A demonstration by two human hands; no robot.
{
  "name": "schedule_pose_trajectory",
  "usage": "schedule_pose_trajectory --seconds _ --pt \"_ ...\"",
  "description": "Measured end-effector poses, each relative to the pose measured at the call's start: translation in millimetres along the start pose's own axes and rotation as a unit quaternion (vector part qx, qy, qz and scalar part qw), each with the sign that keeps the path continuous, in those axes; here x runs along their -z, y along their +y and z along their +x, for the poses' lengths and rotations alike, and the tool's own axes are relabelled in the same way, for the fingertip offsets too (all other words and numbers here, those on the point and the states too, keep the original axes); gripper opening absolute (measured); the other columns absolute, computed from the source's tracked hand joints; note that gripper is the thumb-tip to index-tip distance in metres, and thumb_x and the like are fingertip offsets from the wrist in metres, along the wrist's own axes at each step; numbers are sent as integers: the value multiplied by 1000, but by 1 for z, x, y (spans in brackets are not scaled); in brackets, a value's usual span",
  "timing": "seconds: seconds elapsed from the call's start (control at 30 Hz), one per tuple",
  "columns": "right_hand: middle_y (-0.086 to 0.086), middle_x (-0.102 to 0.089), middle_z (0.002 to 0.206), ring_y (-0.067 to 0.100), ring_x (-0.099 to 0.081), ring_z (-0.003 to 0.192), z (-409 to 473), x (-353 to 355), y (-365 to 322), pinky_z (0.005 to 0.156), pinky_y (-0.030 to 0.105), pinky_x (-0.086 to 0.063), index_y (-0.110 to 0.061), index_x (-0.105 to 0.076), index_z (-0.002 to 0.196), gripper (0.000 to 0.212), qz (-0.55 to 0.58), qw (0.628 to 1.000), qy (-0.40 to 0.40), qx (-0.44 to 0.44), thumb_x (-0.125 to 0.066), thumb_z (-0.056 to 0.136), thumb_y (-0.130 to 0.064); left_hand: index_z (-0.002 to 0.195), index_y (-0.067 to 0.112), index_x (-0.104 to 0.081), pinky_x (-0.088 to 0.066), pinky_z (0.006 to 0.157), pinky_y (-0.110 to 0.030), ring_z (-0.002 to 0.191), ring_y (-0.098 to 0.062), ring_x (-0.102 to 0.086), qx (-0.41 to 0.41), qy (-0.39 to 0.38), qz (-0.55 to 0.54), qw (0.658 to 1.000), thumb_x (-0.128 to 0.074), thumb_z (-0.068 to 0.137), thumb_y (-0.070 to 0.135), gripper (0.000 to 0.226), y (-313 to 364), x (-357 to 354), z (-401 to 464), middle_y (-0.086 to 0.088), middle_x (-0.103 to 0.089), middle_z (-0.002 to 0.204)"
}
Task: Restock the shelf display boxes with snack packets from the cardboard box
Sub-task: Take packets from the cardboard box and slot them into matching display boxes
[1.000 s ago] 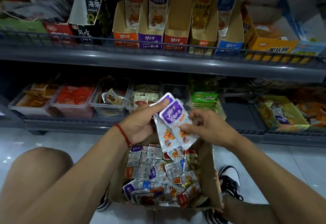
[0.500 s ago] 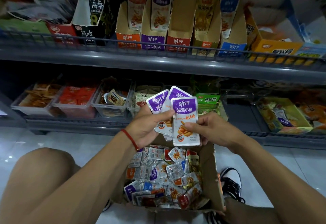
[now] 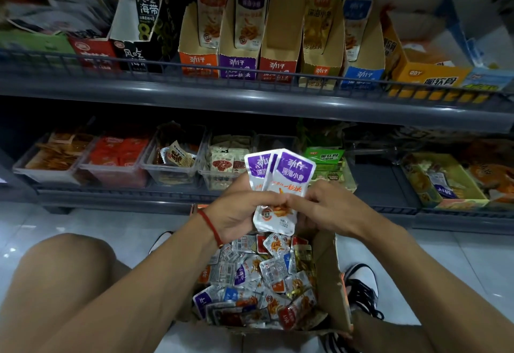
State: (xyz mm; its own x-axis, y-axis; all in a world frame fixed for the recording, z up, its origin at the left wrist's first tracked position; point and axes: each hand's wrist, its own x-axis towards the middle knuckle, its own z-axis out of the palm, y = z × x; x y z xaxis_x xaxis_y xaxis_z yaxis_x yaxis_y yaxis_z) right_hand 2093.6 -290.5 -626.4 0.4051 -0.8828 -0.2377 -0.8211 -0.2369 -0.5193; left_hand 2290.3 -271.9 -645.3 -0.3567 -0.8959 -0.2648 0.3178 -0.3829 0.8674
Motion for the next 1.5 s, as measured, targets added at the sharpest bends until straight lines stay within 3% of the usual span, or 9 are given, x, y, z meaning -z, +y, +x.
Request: schedule_pose_trajectory --seconds 0.1,0.2,0.33,0.5,0.7,0.9,1.03,1.3,1.5 --pt "-3 -72 83 12 -67 71 0 7 -4 66 30 -55 -23 -70 99 58 -42 999 -8 -16 -45 89 -75 123 7 -62 -58 87 -30 108 -23 -70 -14 1 37 999 -63 85 -16 44 -2 2 2 -12 -74 115" --pt "-6 -69 108 15 -71 86 -1 17 -4 77 35 -61 -26 -52 130 52 125 991 -12 -45 -61 91 -59 121 11 -61 -56 87 -31 109 -22 -70 -13 24 83 996 -64 85 -16 45 -1 0 4 -9 -74 113" --pt "-2 -60 131 15 -68 105 -4 8 -15 92 42 -59 -35 -27 149 96 275 954 104 -65 -74 72 -68 126 24 -51 -57 87 -29 110 -11 -66 -47 46 253 965 -63 89 -10 52 -7 -8 6 2 -68 116" --pt "-17 -55 113 3 -61 99 2 -9 -30 80 17 -55 -37 -35 148 88 242 952 181 -44 -80 75 -55 133 31 -35 -58 82 -32 112 -14 -62 -78 42 362 928 -59 87 -11 68 -11 -11 7 6 -57 121" --pt "-16 -63 116 -1 -61 103 0 -11 -32 84 19 -58 -34 -59 130 56 214 950 229 1 -77 80 -51 131 29 -38 -55 98 -42 118 -10 -58 -101 20 359 928 -61 89 -5 59 -5 -10 4 3 -57 124" --pt "-13 -72 102 3 -69 95 2 2 -30 74 25 -61 -36 -71 111 28 356 898 257 -16 -79 83 -37 125 44 -44 -57 93 -40 107 -12 -66 -90 13 317 944 -68 91 7 55 -2 -8 6 4 -66 118" --pt "-17 -71 104 0 -67 96 2 4 -31 77 27 -61 -36 -71 114 31 299 920 254 11 -74 85 -47 117 51 -47 -62 83 -45 111 -19 -66 -24 15 272 962 -69 93 11 51 -2 -10 5 2 -64 123" --pt "-6 -55 140 7 -57 120 -4 28 -26 98 33 -54 -30 -39 154 73 119 979 142 84 -51 90 -64 123 7 -61 -61 72 -45 94 -36 -71 47 -18 199 979 -58 99 2 25 11 -3 -3 -31 -69 108" --pt "-16 -67 107 -1 -65 95 -4 69 -37 78 26 -59 -33 -59 121 50 69 984 119 116 -63 79 -61 127 1 -55 -59 58 -34 88 -37 -70 87 -76 210 971 -57 97 -1 31 47 3 -4 -32 -70 107"
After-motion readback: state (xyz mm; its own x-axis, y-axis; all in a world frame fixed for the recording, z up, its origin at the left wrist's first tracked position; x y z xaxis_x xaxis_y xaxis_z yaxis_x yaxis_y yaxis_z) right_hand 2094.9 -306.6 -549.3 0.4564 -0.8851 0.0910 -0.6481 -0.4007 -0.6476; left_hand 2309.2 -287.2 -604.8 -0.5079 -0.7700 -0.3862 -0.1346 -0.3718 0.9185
